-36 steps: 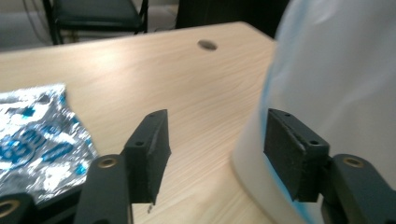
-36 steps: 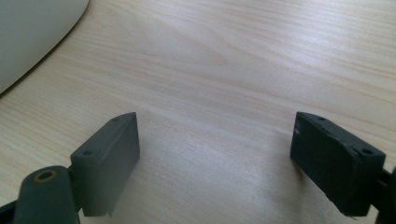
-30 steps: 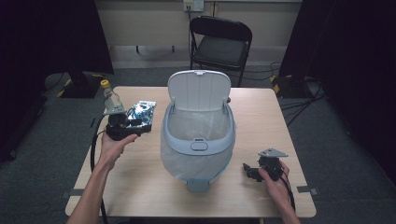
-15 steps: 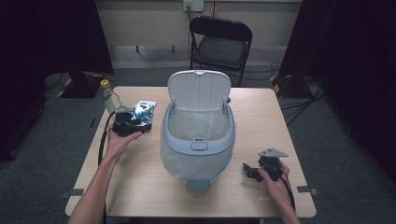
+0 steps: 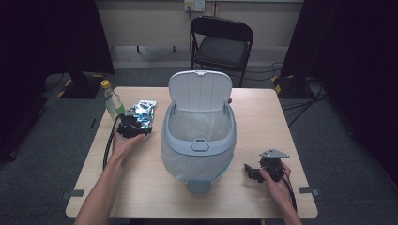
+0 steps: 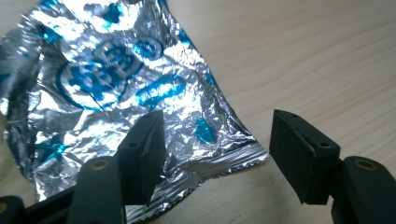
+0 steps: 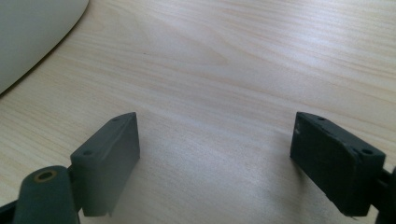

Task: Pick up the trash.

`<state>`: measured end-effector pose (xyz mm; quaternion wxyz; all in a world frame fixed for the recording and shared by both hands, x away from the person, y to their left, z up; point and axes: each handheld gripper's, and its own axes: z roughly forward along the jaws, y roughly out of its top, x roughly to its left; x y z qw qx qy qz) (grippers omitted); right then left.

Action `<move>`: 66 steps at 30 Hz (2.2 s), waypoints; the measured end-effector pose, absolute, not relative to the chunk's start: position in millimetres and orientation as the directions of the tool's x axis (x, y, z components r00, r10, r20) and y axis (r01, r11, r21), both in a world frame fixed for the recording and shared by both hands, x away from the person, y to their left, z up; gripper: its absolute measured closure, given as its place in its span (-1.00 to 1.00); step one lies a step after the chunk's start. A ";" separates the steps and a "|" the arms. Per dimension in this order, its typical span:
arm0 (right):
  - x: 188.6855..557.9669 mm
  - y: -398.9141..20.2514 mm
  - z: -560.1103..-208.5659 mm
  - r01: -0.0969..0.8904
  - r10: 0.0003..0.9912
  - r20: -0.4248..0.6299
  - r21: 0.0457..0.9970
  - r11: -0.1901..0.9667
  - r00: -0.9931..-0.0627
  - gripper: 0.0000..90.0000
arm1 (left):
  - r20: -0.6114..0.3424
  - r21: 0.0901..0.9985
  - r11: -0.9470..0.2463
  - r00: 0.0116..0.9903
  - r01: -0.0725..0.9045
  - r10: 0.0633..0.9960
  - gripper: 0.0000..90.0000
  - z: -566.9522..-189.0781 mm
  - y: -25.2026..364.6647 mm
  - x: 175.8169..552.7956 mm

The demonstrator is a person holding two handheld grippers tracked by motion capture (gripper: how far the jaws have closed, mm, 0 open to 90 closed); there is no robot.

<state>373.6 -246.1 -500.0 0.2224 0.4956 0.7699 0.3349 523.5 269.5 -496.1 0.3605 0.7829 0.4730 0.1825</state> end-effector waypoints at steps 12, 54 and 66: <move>373.6 -246.1 -500.0 0.614 0.912 -0.011 0.736 0.285 -0.410 -0.68 | -0.011 0.731 -0.299 0.448 0.613 0.894 0.15 -495.3 265.0 524.9; 373.6 -246.2 -500.0 0.614 0.912 -0.011 0.736 0.285 -0.410 -0.68 | -0.114 0.713 -0.343 0.583 0.612 0.804 0.05 -479.7 288.3 468.2; 373.6 -246.2 -500.0 0.614 0.912 -0.011 0.736 0.285 -0.410 -0.68 | -0.058 0.671 -0.377 0.552 0.638 0.832 0.11 -478.7 269.4 474.9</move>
